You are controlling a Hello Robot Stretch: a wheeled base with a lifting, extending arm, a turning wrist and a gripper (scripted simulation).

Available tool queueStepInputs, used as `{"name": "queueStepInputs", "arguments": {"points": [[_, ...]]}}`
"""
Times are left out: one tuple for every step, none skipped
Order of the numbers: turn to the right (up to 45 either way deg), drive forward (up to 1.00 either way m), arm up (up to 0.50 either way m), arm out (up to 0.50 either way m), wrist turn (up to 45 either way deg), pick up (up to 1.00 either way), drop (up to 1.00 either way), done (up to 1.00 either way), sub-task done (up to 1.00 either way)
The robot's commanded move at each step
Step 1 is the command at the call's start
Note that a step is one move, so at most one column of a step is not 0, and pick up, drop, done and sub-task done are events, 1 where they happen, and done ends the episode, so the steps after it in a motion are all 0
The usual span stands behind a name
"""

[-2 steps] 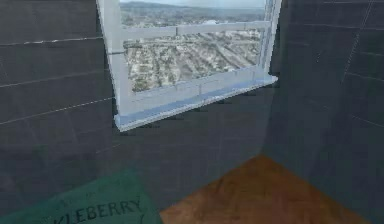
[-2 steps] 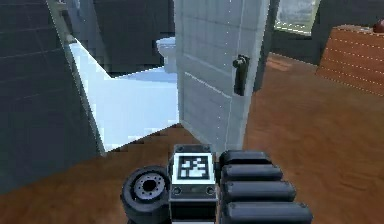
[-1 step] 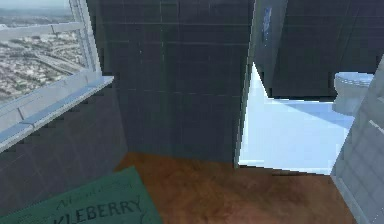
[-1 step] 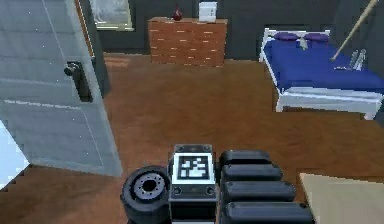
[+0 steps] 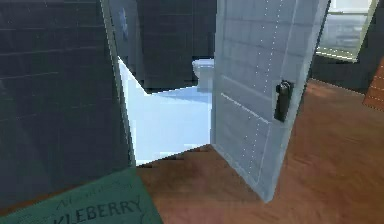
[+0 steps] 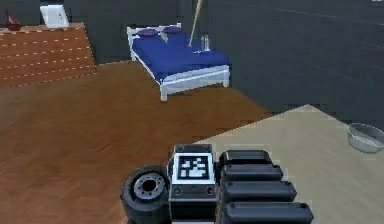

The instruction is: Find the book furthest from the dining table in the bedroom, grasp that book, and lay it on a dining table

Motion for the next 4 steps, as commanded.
{"name": "queueStepInputs", "arguments": {"points": [[-45.0, 0.00, 0.00, 0.00, 0.0, 0.00, 0.00, 0.00, 0.00], [-45.0, 0.00, 0.00, 0.00, 0.0, 0.00, 0.00, 0.00, 0.00], [-45.0, 0.00, 0.00, 0.00, 0.0, 0.00, 0.00, 0.00, 0.00], [-12.0, 0.00, 0.00, 0.00, 0.0, 0.00, 0.00, 0.00, 0.00]]}}
